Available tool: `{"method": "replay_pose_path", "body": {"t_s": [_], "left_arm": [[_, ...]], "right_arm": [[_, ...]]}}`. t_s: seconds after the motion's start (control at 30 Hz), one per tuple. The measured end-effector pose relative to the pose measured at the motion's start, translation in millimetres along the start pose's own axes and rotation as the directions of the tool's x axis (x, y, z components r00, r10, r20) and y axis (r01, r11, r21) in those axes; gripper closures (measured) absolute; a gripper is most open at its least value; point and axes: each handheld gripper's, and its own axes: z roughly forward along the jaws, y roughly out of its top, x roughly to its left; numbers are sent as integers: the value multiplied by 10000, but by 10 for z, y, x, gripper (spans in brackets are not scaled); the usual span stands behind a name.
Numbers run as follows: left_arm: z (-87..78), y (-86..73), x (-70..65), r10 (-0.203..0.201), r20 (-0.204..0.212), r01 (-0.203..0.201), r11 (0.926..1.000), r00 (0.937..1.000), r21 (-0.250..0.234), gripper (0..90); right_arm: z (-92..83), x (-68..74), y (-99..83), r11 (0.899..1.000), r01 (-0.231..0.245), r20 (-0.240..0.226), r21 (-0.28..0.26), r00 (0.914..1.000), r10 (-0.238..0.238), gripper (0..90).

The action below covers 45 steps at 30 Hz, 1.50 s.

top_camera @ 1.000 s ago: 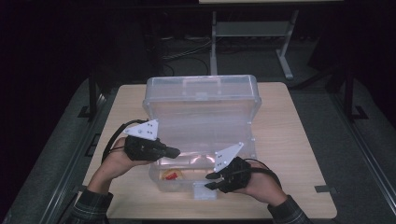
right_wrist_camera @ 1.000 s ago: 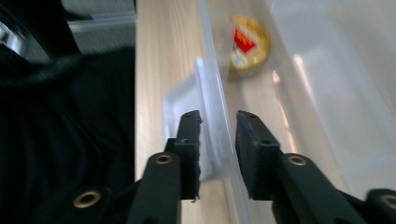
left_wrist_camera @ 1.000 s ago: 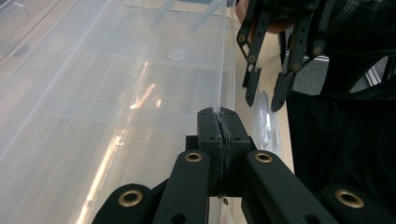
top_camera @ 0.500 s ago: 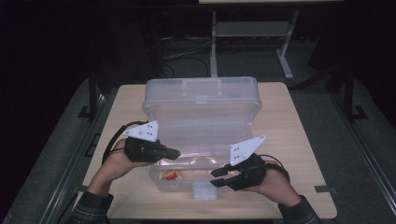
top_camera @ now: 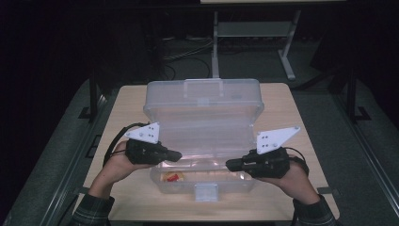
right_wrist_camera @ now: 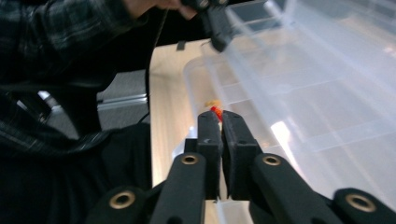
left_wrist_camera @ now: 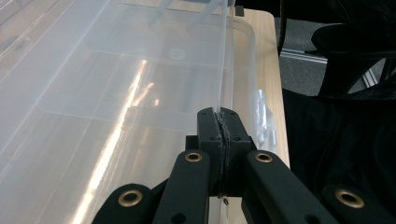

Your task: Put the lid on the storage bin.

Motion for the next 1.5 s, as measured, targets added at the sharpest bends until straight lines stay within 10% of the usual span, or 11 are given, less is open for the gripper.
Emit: {"method": "replay_pose_path", "body": {"t_s": [0.27,0.6,1.07,1.5], "left_arm": [[0,-6,-4,-44,-9,44,10000,10000,-35,892],[6,-14,-14,-114,35,114,9999,9999,-19,891],[38,-64,-62,-115,116,114,9999,9999,33,885],[-237,-189,-113,-869,-573,786,9880,9946,-1327,772]], "right_arm": [[-179,-124,-2,9980,-347,987,-533,9943,398,900],[-448,-391,-115,9844,-1151,2355,-1329,9611,1442,900],[-514,-496,-132,9739,-1461,2866,-1739,9386,1920,900],[-518,-490,-129,9731,-1419,2959,-1815,9358,1917,900]]}}
